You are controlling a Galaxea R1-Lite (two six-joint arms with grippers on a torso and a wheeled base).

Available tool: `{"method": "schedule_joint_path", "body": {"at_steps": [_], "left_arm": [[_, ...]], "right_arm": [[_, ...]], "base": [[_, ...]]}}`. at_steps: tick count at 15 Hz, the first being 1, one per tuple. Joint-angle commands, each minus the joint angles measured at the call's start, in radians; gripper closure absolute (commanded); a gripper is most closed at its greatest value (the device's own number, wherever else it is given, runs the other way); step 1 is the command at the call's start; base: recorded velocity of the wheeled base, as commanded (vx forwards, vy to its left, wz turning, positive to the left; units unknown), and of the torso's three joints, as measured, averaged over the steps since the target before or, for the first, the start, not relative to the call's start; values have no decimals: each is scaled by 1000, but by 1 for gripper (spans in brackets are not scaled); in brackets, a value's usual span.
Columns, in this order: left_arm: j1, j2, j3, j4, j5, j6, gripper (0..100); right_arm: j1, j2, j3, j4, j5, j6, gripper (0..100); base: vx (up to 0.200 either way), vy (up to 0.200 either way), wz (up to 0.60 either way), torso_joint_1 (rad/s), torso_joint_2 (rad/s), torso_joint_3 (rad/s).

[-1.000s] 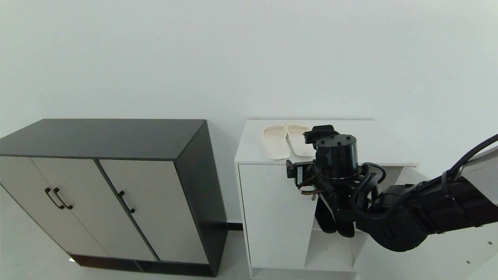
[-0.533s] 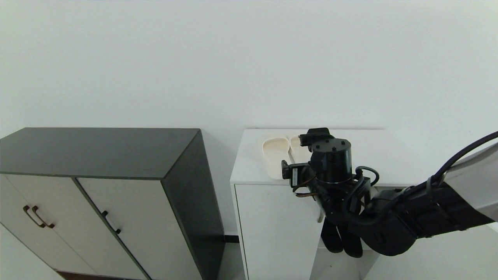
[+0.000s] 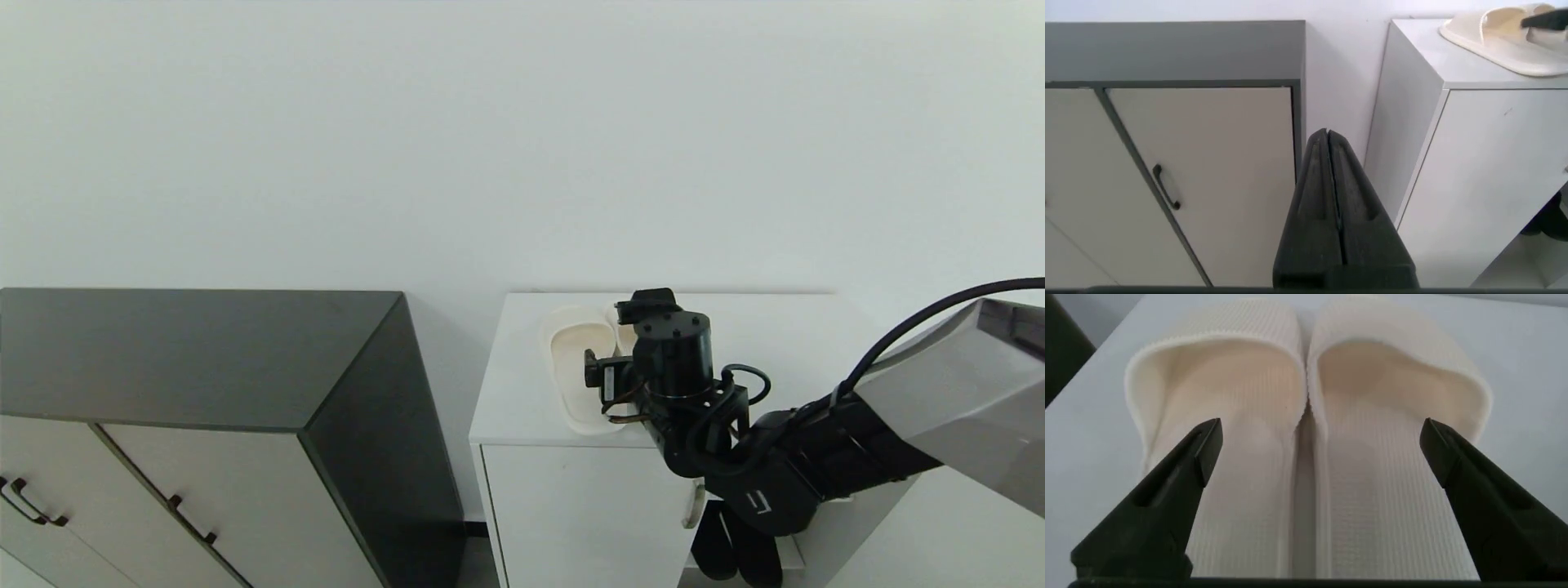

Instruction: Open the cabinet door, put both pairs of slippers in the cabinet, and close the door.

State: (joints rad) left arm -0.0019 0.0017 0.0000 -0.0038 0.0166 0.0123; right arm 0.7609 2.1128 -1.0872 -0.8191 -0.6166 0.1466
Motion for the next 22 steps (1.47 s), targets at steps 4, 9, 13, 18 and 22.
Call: {"method": "schedule_joint_path", "body": {"at_steps": [4, 9, 13, 18, 22], "left_arm": [[0, 1, 0, 1, 0, 0, 100], [0, 1, 0, -1, 0, 0, 100], [0, 1, 0, -1, 0, 0, 100], [0, 1, 0, -1, 0, 0, 100], [0, 1, 0, -1, 0, 0, 100]], "right_arm": [[-28, 96, -108, 2, 23, -4, 0], [-72, 144, -227, 87, 81, -4, 0], [-104, 164, -295, 126, 89, -5, 0], [-110, 188, -339, 127, 117, -48, 0], [-110, 197, -355, 156, 120, -56, 100]], "base": [[0, 0, 0, 0, 0, 0], [0, 0, 0, 0, 0, 0], [0, 0, 0, 0, 0, 0], [0, 0, 0, 0, 0, 0], [0, 0, 0, 0, 0, 0]]}}
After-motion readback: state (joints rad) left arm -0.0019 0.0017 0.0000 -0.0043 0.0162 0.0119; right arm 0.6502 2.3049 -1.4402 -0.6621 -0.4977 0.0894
